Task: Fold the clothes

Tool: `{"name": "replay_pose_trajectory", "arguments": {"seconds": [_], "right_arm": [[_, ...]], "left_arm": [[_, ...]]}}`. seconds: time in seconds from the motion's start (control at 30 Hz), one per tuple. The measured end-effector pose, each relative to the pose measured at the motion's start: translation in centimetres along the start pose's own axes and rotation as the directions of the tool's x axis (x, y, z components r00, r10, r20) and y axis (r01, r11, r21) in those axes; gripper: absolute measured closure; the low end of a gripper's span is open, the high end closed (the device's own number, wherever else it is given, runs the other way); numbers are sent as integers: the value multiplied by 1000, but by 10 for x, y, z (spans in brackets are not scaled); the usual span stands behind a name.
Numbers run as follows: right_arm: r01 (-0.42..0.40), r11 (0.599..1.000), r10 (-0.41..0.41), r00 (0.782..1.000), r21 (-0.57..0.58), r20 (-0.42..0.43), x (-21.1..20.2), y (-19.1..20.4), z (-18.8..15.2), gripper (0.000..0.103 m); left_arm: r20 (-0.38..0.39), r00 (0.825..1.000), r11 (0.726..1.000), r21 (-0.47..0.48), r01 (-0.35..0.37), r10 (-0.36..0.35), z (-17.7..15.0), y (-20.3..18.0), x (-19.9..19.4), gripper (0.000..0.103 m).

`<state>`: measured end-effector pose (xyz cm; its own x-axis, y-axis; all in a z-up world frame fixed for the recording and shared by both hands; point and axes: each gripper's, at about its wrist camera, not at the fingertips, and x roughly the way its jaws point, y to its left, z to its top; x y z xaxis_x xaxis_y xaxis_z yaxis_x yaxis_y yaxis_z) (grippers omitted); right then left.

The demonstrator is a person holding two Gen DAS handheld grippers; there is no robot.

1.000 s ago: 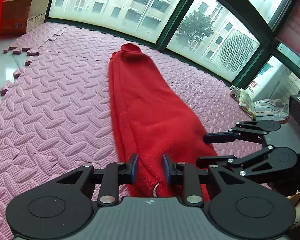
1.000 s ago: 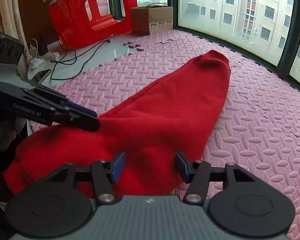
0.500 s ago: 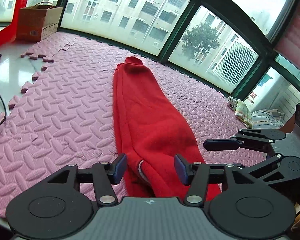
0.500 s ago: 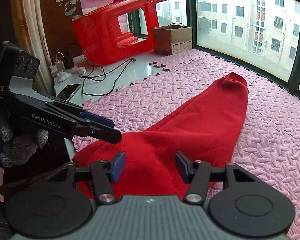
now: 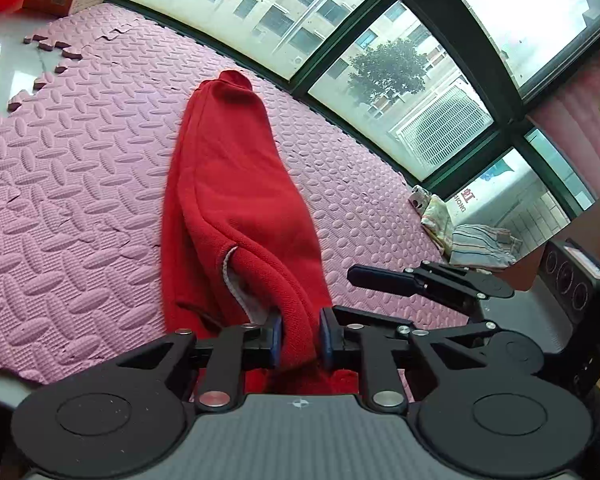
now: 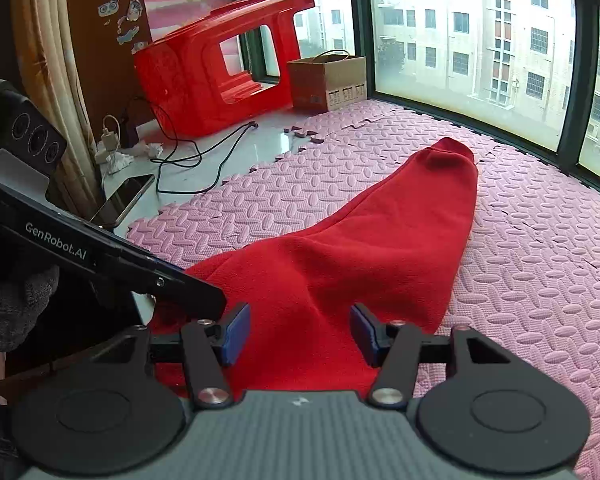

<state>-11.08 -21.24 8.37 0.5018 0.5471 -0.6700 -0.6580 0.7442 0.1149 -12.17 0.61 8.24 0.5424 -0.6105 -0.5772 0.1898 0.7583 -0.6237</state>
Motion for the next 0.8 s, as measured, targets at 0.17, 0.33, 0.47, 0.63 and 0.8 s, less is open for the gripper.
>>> {"name": "replay_pose_trajectory", "arguments": {"seconds": [0.17, 0.33, 0.47, 0.63, 0.8], "right_arm": [[21, 999, -22, 999, 42, 33, -11, -8, -1, 47], [11, 999, -12, 1000, 52, 28, -6, -7, -4, 47], [-22, 999, 22, 1000, 46, 9, 9, 2, -7, 47], [-56, 998, 57, 998, 36, -29, 31, 14, -17, 47], [-67, 997, 69, 996, 49, -55, 45, 20, -33, 47]], "left_arm": [[30, 993, 991, -79, 112, -110, 8, 0, 2, 88], [-3, 997, 984, -165, 73, -75, -8, 33, 8, 89], [-15, 998, 975, -217, 52, -57, -20, 60, 4, 84], [-1, 1000, 990, -142, 3, -3, -18, 58, -6, 76], [30, 997, 998, -25, -65, 66, -11, 37, -17, 76]]}}
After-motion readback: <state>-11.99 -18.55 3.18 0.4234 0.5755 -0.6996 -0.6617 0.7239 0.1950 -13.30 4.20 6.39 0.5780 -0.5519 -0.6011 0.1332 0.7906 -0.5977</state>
